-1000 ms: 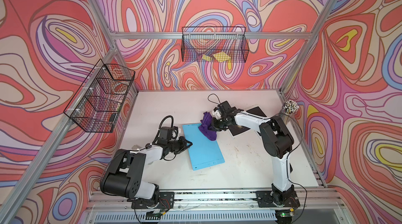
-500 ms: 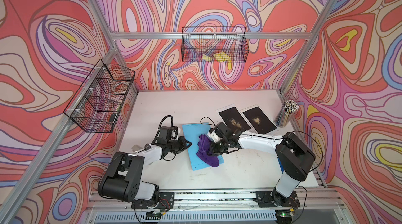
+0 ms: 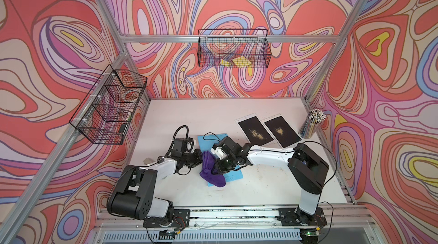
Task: Wipe the drawing tablet
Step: Wipe the dirt from the drawing tablet.
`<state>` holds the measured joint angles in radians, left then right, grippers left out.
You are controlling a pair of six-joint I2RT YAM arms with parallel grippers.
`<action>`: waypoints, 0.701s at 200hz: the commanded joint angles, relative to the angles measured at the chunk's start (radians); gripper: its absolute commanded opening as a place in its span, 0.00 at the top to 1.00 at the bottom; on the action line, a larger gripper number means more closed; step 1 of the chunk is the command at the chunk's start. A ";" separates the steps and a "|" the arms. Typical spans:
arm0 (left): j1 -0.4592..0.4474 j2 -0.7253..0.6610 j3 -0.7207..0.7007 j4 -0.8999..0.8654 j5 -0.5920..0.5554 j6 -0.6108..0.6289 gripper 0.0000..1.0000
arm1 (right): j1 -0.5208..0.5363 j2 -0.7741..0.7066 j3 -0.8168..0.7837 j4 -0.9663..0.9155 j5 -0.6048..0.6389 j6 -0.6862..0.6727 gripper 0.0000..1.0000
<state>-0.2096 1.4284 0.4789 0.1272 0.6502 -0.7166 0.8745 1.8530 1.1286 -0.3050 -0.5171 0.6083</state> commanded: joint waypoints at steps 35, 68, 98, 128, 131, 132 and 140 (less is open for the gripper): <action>-0.004 0.051 -0.003 -0.129 -0.121 0.034 1.00 | -0.232 -0.067 -0.125 -0.106 0.075 -0.088 1.00; -0.004 0.095 -0.001 -0.123 -0.103 0.042 1.00 | -0.284 0.013 0.042 -0.167 0.115 -0.129 1.00; -0.004 0.111 -0.013 -0.097 -0.088 0.032 1.00 | -0.296 0.193 0.304 -0.236 0.128 -0.169 1.00; -0.004 0.105 -0.004 -0.108 -0.080 0.035 1.00 | -0.276 0.386 0.530 -0.242 0.003 -0.126 1.00; -0.004 0.103 -0.002 -0.110 -0.080 0.035 1.00 | -0.269 0.399 0.545 -0.238 -0.009 -0.122 1.00; -0.004 0.103 -0.001 -0.111 -0.080 0.035 1.00 | -0.267 0.402 0.549 -0.237 -0.013 -0.121 1.00; -0.004 0.101 -0.002 -0.112 -0.083 0.036 1.00 | -0.246 0.424 0.578 -0.242 -0.022 -0.116 1.00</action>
<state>-0.2081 1.4952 0.5037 0.1661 0.7017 -0.7208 0.5823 2.1880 1.6318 -0.5262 -0.4633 0.4797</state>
